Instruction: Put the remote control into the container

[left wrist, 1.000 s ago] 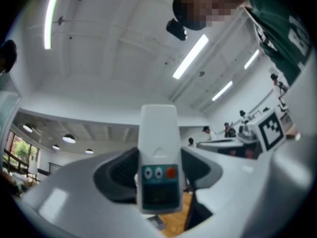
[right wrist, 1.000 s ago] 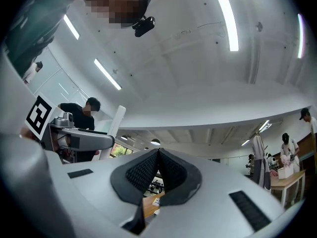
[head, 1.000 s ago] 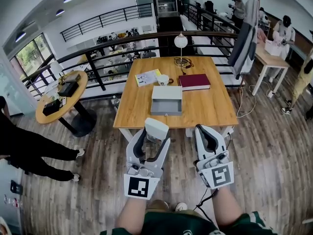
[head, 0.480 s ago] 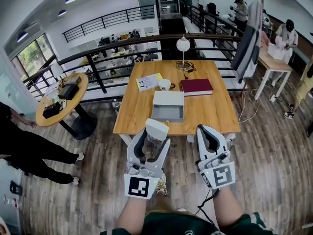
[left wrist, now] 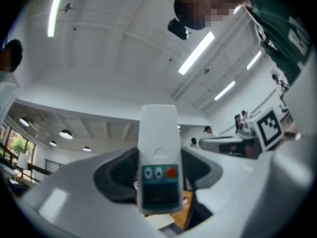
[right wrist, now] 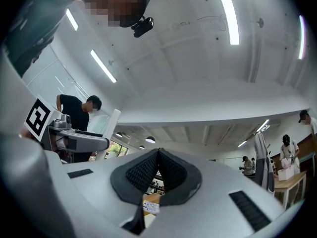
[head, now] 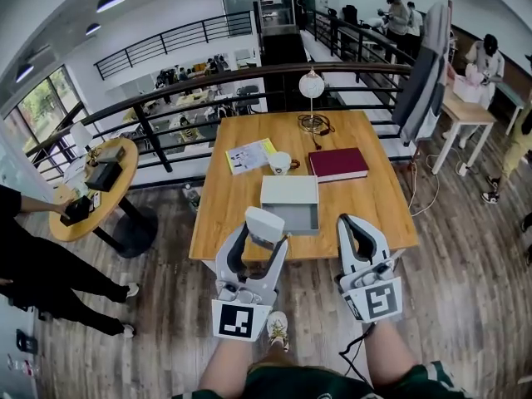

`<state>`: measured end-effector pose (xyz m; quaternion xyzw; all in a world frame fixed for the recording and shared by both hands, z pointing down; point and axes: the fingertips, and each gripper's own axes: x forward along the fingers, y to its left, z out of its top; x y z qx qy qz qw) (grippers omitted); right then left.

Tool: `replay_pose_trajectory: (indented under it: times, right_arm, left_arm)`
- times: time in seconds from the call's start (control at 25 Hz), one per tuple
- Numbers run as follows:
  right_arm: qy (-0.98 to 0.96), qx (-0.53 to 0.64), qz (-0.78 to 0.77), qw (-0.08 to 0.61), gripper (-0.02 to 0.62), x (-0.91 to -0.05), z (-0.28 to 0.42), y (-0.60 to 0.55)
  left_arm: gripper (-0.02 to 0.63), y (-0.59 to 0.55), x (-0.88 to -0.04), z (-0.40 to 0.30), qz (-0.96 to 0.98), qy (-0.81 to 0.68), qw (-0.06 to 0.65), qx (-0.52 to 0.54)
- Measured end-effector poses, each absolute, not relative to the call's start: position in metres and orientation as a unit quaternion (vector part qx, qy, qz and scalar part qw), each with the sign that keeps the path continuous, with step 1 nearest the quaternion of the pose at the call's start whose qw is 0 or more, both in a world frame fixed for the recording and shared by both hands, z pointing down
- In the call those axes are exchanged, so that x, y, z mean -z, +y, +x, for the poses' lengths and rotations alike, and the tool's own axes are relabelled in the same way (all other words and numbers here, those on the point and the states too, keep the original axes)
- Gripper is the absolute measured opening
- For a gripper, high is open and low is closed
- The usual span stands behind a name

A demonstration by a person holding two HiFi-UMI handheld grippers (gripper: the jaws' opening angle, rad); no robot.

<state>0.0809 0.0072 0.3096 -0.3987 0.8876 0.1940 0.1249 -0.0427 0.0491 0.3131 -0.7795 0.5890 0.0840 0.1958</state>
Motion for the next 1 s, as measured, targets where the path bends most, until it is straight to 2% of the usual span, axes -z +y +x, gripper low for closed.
replay_pose_trajectory:
  times: [0.64, 1.0]
  right_arm:
    - [0.879, -0.173, -0.430, 0.109, 0.015, -0.311, -0.007, -0.139]
    - [0.871, -0.174, -0.446, 0.110, 0.015, -0.317, -0.031, -0.189]
  left_arm:
    - [0.268, -0.101, -0.319, -0.125, -0.814, 0.546, 0.179, -0.083]
    - [0.268, -0.154, -0.328, -0.142, -0.832, 0.520, 0.172, -0.085]
